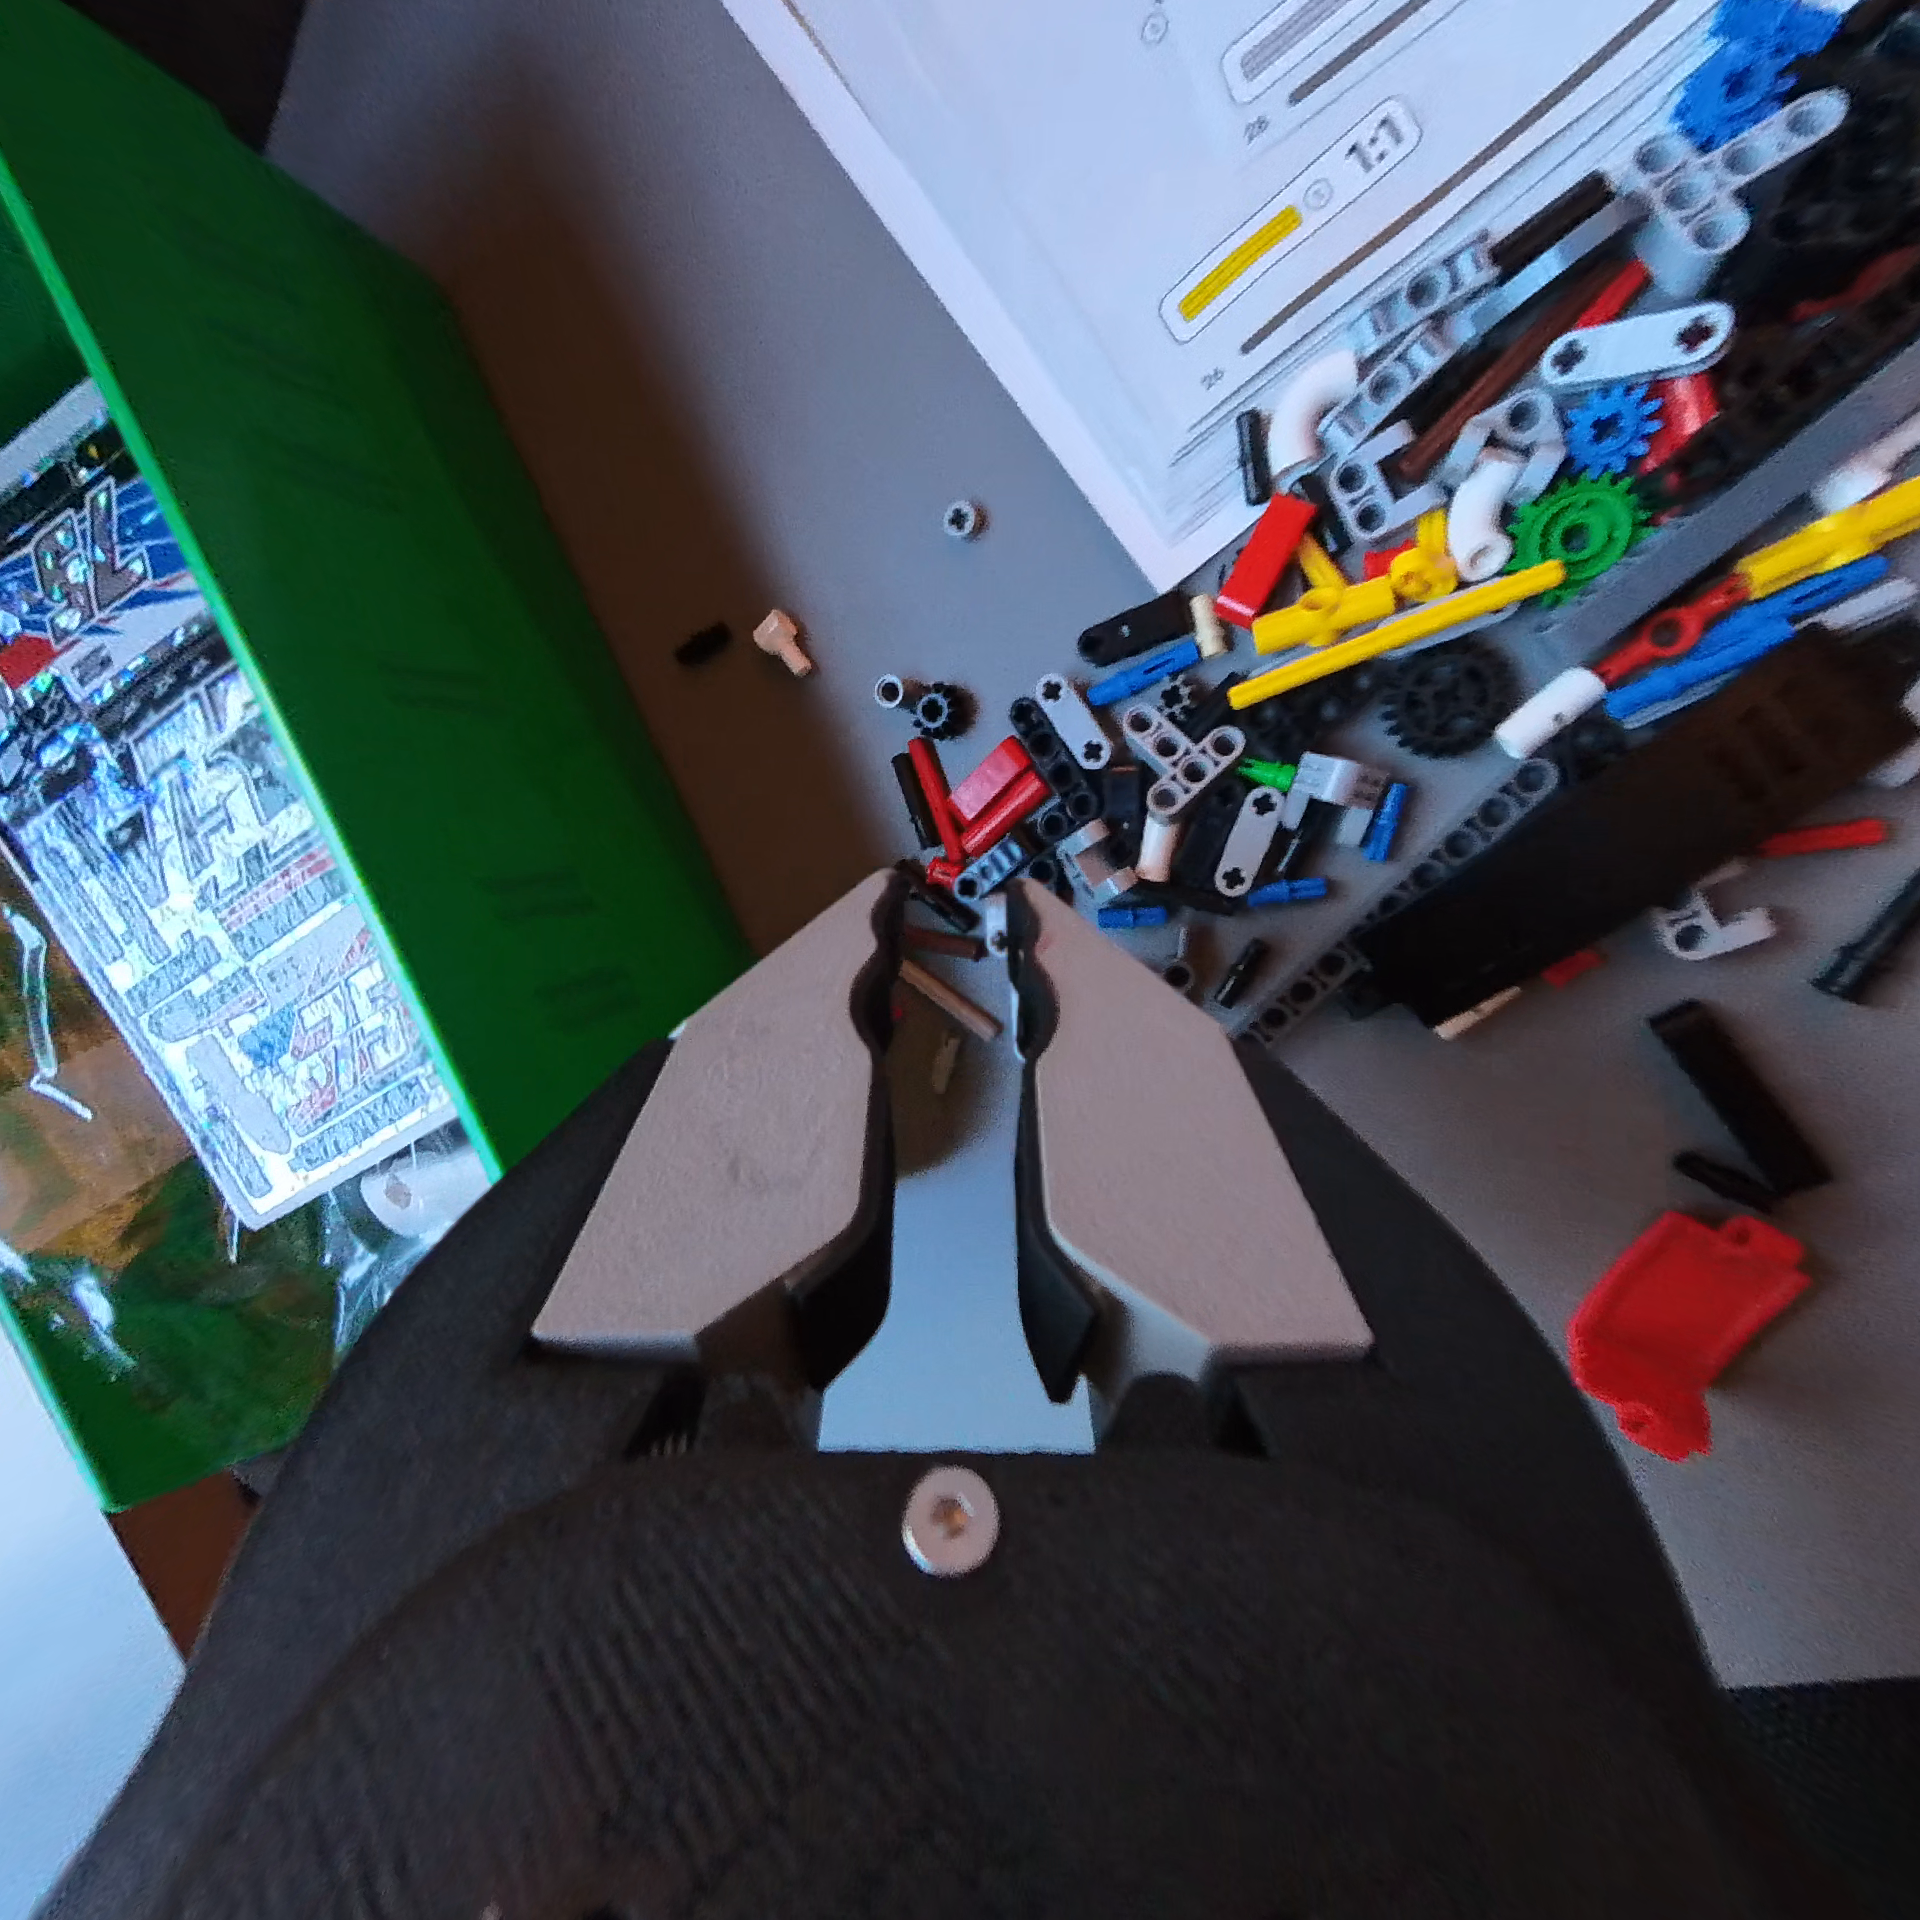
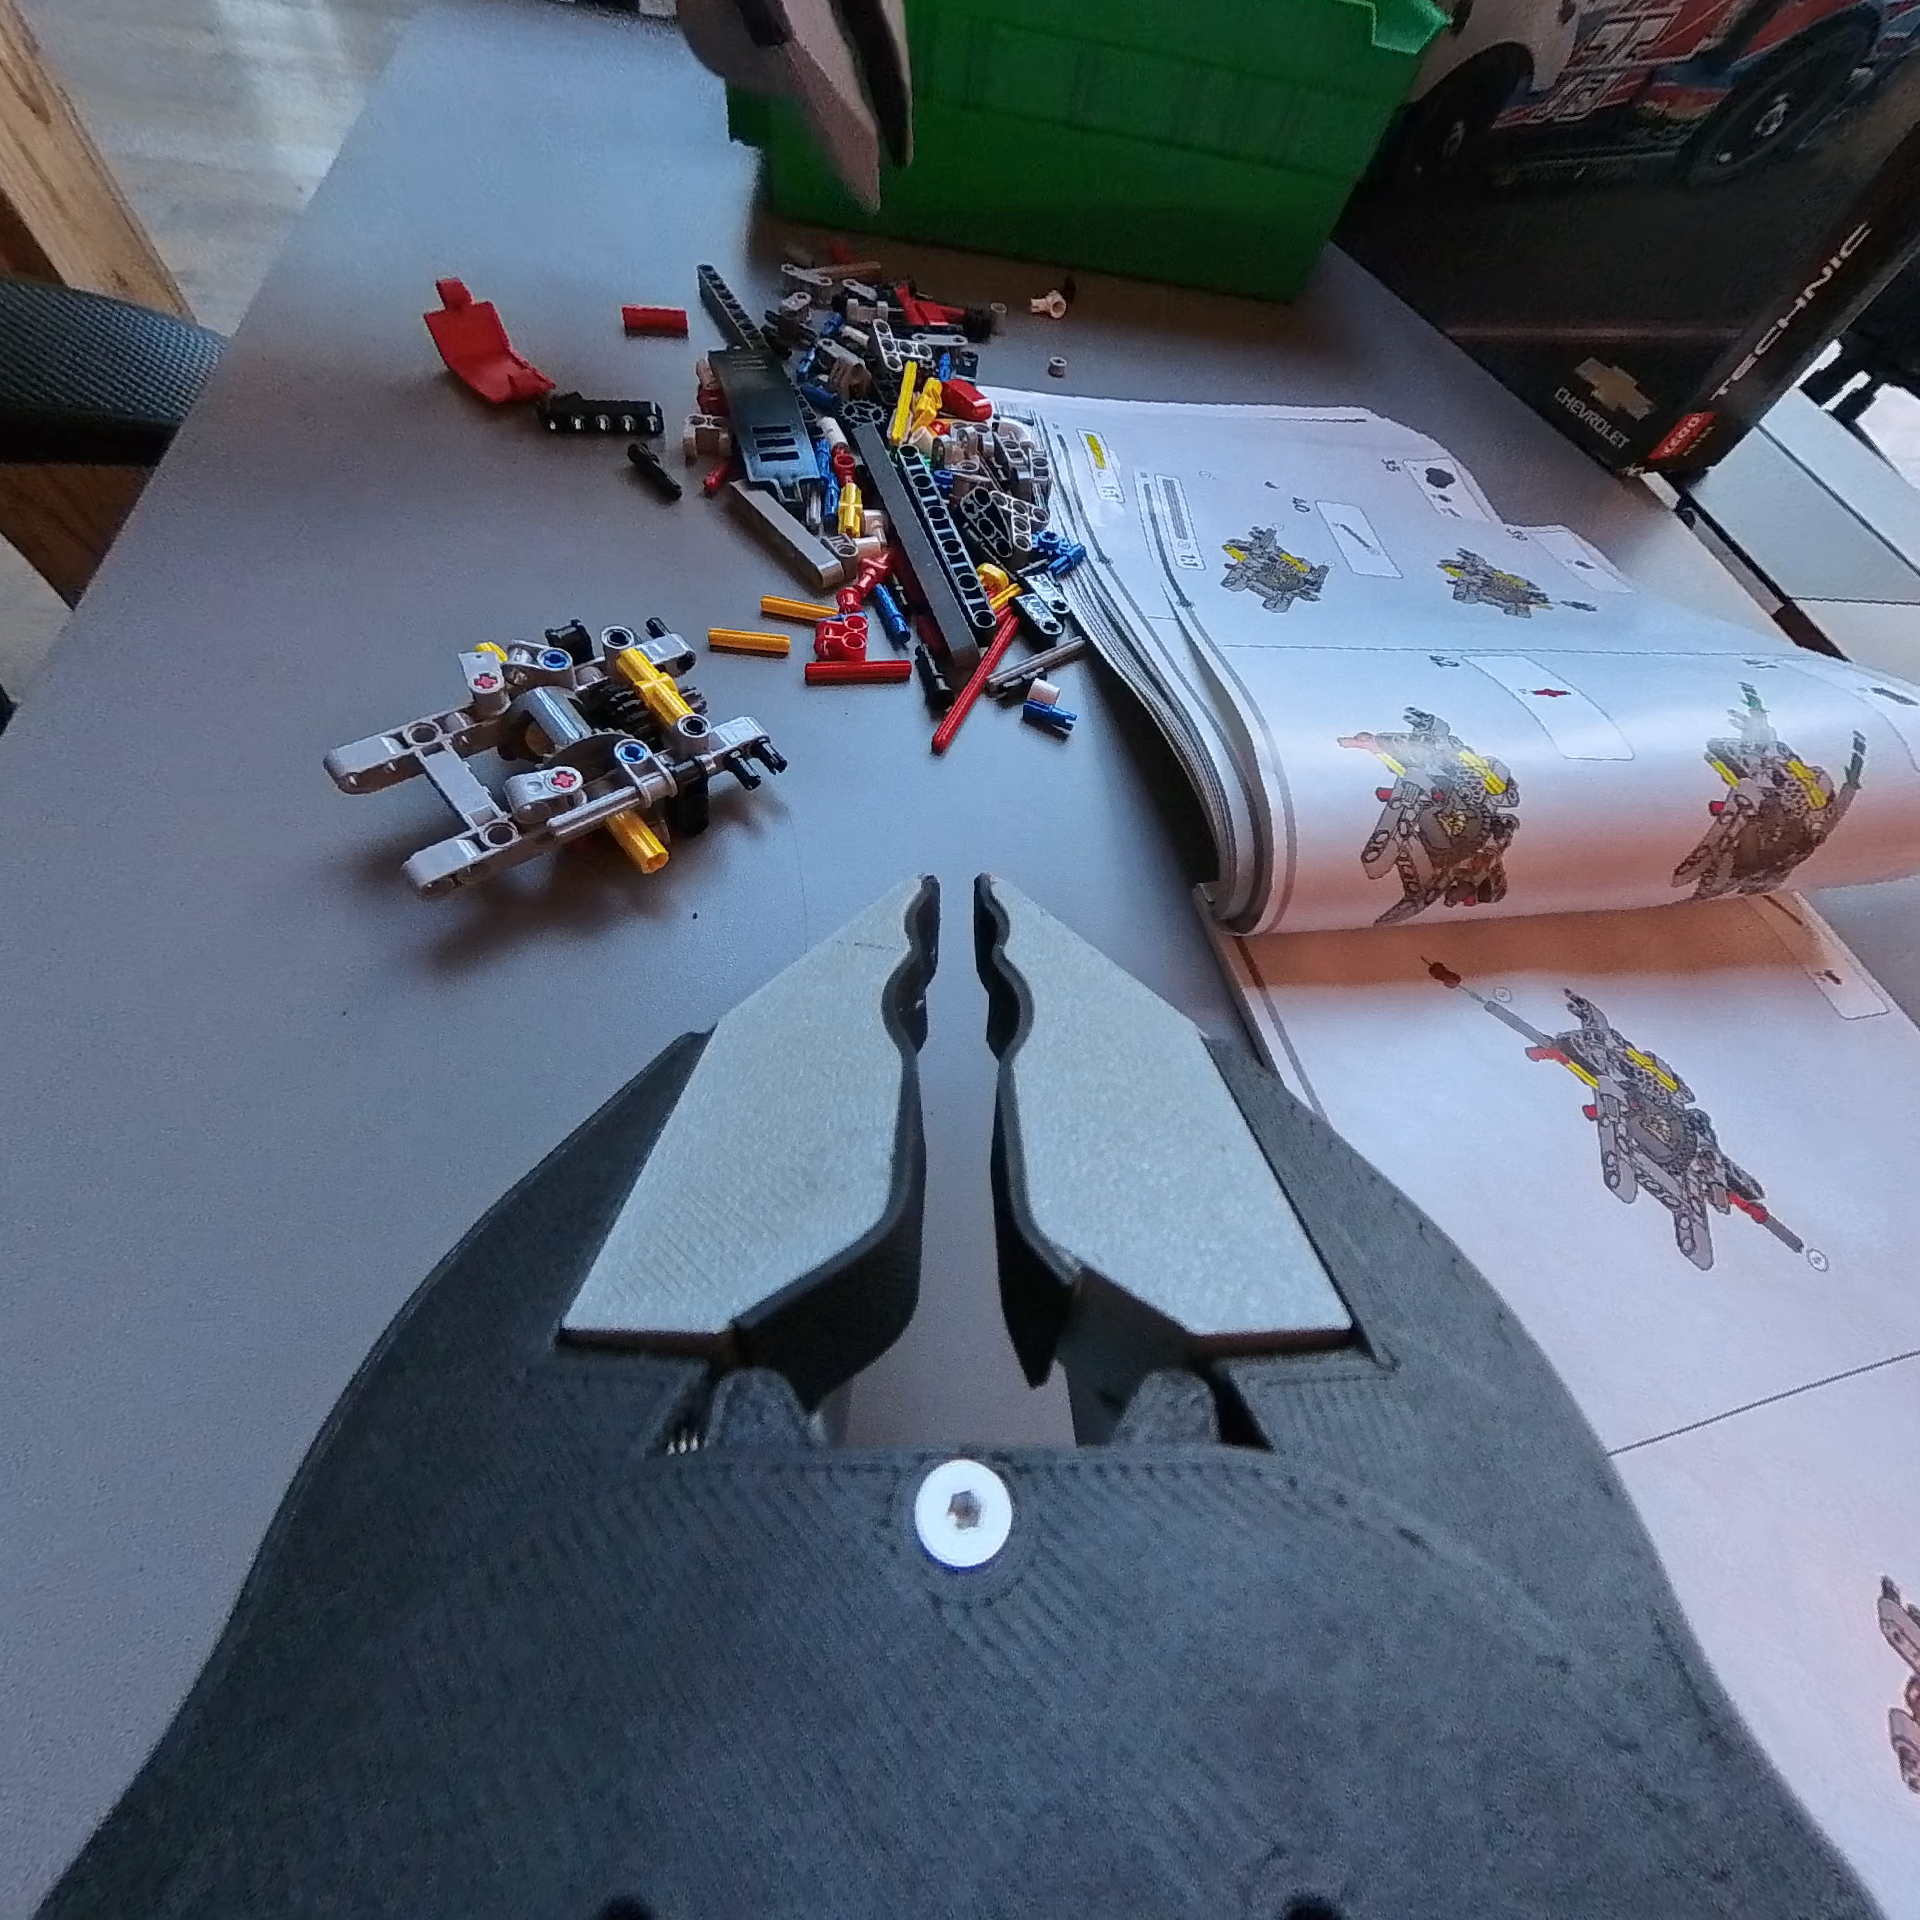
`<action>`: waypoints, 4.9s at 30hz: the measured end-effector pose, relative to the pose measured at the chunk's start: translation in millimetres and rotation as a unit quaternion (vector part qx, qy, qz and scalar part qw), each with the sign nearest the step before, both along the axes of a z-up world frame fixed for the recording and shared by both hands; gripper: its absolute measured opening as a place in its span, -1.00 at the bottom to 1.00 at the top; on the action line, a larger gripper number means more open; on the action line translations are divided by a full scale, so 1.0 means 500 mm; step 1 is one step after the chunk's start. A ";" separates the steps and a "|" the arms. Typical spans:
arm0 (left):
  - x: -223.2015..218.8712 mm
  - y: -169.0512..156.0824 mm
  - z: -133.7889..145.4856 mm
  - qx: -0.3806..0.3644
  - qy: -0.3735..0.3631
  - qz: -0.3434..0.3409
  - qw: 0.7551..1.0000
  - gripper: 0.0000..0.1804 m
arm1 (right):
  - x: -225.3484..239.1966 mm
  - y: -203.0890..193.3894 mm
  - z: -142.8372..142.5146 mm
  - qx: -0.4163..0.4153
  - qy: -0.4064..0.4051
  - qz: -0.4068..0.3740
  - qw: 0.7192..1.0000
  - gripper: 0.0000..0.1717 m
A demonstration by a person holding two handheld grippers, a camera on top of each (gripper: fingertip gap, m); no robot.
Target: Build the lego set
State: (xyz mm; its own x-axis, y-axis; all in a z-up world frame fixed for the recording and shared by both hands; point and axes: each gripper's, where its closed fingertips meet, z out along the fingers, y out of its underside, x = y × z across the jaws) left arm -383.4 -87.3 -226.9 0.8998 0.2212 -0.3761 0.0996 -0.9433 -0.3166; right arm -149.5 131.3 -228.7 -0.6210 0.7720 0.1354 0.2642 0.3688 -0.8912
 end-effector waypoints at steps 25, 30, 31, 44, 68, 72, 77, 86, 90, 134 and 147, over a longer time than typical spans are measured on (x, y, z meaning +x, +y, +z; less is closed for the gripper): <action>0.027 0.008 -0.059 -0.009 -0.055 -0.016 0.998 -0.98 | 0.000 0.002 -0.002 0.006 0.001 -0.002 1.000 -0.96; 0.038 0.015 -0.053 0.006 -0.066 -0.016 0.998 -0.91 | 0.000 0.001 -0.004 0.008 -0.002 0.000 1.000 -0.96; 0.034 0.017 -0.054 0.012 -0.066 -0.012 0.998 -0.90 | 0.000 0.001 -0.004 0.009 -0.002 0.000 1.000 -0.96; -0.032 0.004 0.009 0.088 -0.022 0.083 0.992 -0.91 | 0.000 0.002 -0.005 0.007 -0.006 0.002 1.000 -0.96; -0.015 -0.061 -0.059 0.027 -0.072 0.145 0.986 -0.93 | 0.002 -0.001 -0.008 0.010 -0.010 0.006 1.000 -0.97; -0.004 -0.076 -0.081 0.006 -0.083 0.145 0.986 -0.89 | 0.002 -0.002 -0.008 0.012 -0.008 0.006 1.000 -0.97; -0.002 -0.071 -0.085 0.026 -0.110 0.145 0.983 -0.97 | 0.003 -0.002 -0.009 0.015 -0.007 0.006 1.000 -0.97; -0.005 -0.062 -0.064 0.042 -0.071 0.117 0.990 -0.99 | 0.003 -0.003 -0.010 0.019 -0.007 0.007 1.000 -0.98; -0.011 -0.056 -0.030 0.054 -0.043 0.107 0.992 -0.99 | 0.003 -0.003 -0.010 0.019 -0.007 0.007 1.000 -0.98; 0.513 0.281 0.049 0.339 -0.211 -0.271 0.876 -1.00 | 0.046 -0.096 0.077 -0.265 -0.074 0.121 0.954 -0.58; 0.538 0.297 0.034 0.303 -0.173 -0.309 0.885 -1.00 | 0.077 -0.119 0.093 -0.329 -0.116 0.184 0.919 -0.94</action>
State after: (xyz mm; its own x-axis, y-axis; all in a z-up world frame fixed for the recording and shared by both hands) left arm -114.5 61.2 -209.7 0.9576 -0.2858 -0.0357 -0.1859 -0.5188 -0.8344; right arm -110.9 71.8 -182.3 -0.8097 0.3710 -0.4546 0.4407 -0.1270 -0.8886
